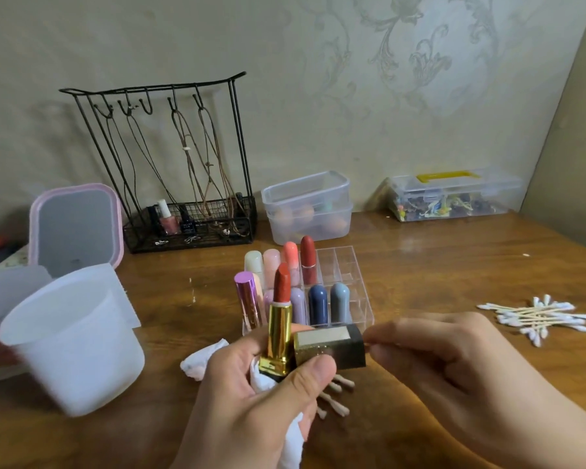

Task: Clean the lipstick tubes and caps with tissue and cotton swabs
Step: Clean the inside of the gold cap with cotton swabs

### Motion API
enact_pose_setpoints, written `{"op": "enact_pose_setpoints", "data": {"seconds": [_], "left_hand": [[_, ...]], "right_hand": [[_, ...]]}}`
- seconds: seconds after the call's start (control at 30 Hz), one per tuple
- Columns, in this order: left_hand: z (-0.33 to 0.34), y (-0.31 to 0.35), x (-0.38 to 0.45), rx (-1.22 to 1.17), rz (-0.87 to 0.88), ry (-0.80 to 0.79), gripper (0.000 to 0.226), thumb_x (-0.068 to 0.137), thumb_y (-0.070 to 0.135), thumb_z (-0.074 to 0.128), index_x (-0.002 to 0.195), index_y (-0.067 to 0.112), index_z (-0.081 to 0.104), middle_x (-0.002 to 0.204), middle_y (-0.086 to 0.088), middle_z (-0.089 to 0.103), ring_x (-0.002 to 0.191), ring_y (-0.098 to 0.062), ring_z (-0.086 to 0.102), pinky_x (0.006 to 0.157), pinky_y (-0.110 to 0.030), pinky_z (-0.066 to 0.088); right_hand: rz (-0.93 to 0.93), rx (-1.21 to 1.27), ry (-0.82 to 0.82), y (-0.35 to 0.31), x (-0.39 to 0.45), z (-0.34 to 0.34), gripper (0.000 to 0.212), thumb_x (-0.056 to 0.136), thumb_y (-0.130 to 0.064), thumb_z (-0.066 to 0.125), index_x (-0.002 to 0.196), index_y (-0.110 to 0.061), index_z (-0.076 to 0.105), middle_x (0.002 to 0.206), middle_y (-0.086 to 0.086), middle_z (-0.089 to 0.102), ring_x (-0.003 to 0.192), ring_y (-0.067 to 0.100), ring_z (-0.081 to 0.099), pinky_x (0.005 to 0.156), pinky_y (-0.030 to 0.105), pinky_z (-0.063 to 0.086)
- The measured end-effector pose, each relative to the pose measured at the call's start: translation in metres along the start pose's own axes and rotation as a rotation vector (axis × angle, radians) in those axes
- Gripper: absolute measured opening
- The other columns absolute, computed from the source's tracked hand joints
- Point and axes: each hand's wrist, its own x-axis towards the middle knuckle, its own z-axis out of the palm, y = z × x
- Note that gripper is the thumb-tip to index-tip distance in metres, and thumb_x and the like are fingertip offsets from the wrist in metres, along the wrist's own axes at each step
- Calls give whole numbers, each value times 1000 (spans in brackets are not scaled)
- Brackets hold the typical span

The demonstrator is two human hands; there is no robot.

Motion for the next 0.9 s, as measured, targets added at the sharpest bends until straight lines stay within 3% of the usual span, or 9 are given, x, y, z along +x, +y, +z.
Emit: {"op": "enact_pose_setpoints", "data": {"seconds": [0.1, 0.23, 0.33, 0.47, 0.6, 0.7, 0.77, 0.9], "left_hand": [[0, 4, -1, 26, 25, -3, 43, 42, 35, 84, 79, 16, 74, 52, -14, 53, 37, -17, 47, 39, -23, 39], [-1, 7, -1, 30, 48, 27, 22, 54, 23, 76, 73, 12, 73, 45, -8, 53, 35, -13, 49, 37, -20, 40], [0, 4, -2, 64, 50, 41, 30, 60, 23, 86, 82, 8, 73, 45, -2, 54, 37, -11, 52, 40, -18, 42], [0, 5, -3, 33, 2, 47, 40, 62, 22, 84, 92, 1, 70, 45, 0, 54, 39, -11, 55, 41, -15, 43], [-4, 4, -2, 81, -2, 38, 48, 58, 28, 82, 97, 4, 69, 49, 4, 57, 43, -10, 57, 45, -16, 45], [-4, 6, -2, 89, -17, 28, 48, 59, 29, 85, 98, 4, 68, 50, 3, 56, 43, -10, 57, 44, -16, 45], [-6, 8, 0, 106, 4, 11, 43, 62, 30, 86, 95, 7, 69, 49, 2, 57, 43, -9, 57, 44, -16, 44], [-10, 9, 1, 188, 57, -35, 25, 60, 31, 72, 82, 18, 72, 49, 3, 58, 45, -8, 56, 47, -17, 45]], "right_hand": [[43, -25, 13, 2, 0, 4, 30, 91, -56, 46, 91, -36, 69, 70, -26, 61, 61, -3, 58, 51, 14, 41], [-29, -90, -92, -3, -2, 7, 20, 97, -39, 45, 97, -33, 65, 85, -21, 65, 72, -2, 61, 60, 17, 48], [-82, -17, -109, -10, -2, 2, 26, 98, -44, 40, 102, -31, 63, 86, -16, 66, 70, 1, 64, 57, 24, 50], [-65, 12, 29, -7, -3, 2, 12, 94, -26, 56, 92, -29, 67, 75, -21, 65, 60, -6, 59, 51, 15, 46], [-103, -31, -139, -13, -4, 0, 11, 92, -25, 59, 83, -27, 65, 67, -15, 58, 53, 0, 53, 46, 16, 39], [-78, 82, 4, -13, -4, -2, 16, 89, -17, 60, 81, -25, 70, 63, -21, 60, 49, -3, 53, 45, 10, 38], [-40, -11, 49, -9, -4, 2, 17, 89, -21, 59, 76, -27, 67, 55, -22, 51, 42, -2, 43, 41, 8, 30], [-74, -27, -149, -13, -4, -2, 25, 94, -36, 55, 73, -24, 61, 59, -14, 50, 46, 2, 43, 44, 7, 27]]}}
